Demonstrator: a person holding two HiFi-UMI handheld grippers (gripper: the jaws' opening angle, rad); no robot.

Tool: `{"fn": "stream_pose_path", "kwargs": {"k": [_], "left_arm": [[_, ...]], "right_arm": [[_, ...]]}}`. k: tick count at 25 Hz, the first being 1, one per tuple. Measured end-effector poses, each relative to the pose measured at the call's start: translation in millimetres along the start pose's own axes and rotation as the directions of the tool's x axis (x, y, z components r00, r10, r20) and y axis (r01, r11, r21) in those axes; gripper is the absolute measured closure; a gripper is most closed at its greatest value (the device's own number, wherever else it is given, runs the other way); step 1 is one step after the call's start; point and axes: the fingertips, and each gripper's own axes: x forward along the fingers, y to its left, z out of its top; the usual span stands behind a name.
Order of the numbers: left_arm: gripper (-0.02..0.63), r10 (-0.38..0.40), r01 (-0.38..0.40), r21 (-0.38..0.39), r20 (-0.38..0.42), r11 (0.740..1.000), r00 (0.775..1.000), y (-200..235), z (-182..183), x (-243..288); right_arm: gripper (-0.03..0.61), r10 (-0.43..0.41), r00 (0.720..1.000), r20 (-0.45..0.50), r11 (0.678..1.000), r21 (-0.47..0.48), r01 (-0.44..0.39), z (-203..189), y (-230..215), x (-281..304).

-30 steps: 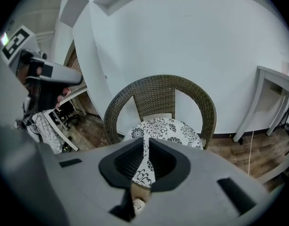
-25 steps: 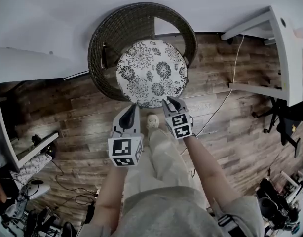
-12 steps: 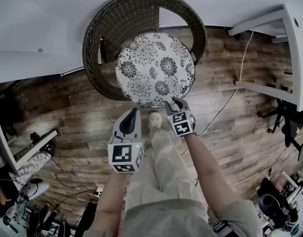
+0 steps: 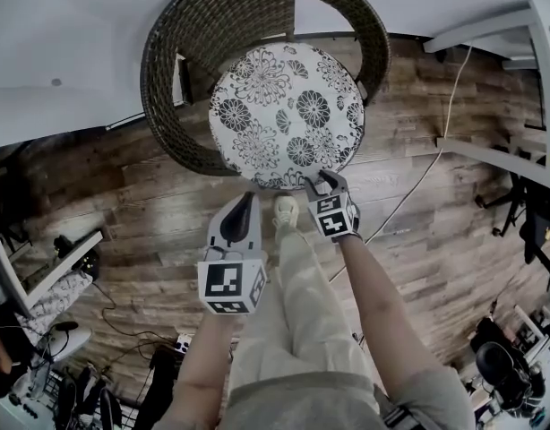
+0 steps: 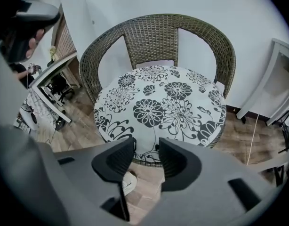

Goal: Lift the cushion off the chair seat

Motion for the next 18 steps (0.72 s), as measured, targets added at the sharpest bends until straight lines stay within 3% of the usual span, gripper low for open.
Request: {"fn": "stream_pose_path", "kwargs": {"k": [12, 18], "left_arm": [[0.598, -0.002, 0.002, -0.011, 0.007, 1.0, 1.0, 4.6, -12.9, -9.3], [0.598, -0.01, 0.01, -0.016, 0.022, 1.0, 1.0, 3.0, -15.3, -20.1]], "right_arm": [[0.439, -0.057, 0.998, -0.028, 0.998, -0.006, 0.057, -3.6, 0.1, 9.7], [0.545, -0.084, 0.996, -0.039, 0.996, 0.004, 0.084, -3.9, 4.1, 8.2]]}}
